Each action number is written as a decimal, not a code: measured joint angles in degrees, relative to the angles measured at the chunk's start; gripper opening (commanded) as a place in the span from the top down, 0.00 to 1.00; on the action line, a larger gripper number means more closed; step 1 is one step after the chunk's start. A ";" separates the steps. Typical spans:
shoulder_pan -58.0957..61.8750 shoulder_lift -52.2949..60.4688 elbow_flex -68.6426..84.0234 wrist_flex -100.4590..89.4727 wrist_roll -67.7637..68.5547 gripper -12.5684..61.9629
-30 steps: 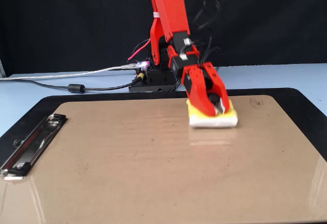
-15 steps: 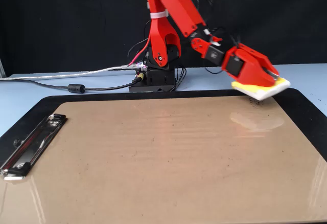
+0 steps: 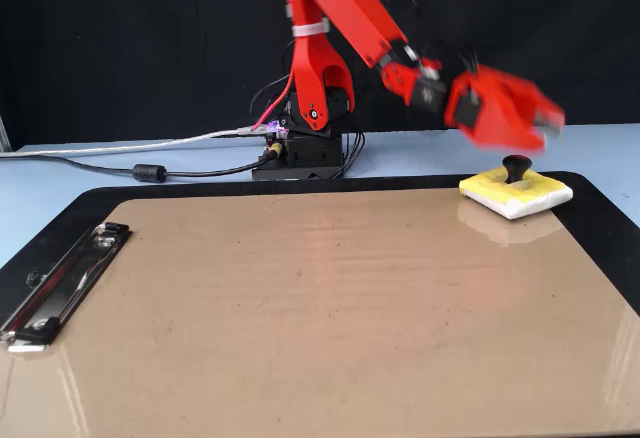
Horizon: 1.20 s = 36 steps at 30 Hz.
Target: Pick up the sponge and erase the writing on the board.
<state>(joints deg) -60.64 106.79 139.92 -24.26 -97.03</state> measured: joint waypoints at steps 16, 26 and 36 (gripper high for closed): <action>46.49 23.38 -7.21 95.62 7.12 0.37; 54.58 25.14 2.20 108.02 12.39 0.37; 54.58 25.14 1.93 111.01 12.66 0.37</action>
<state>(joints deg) -6.06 131.92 141.86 86.75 -84.38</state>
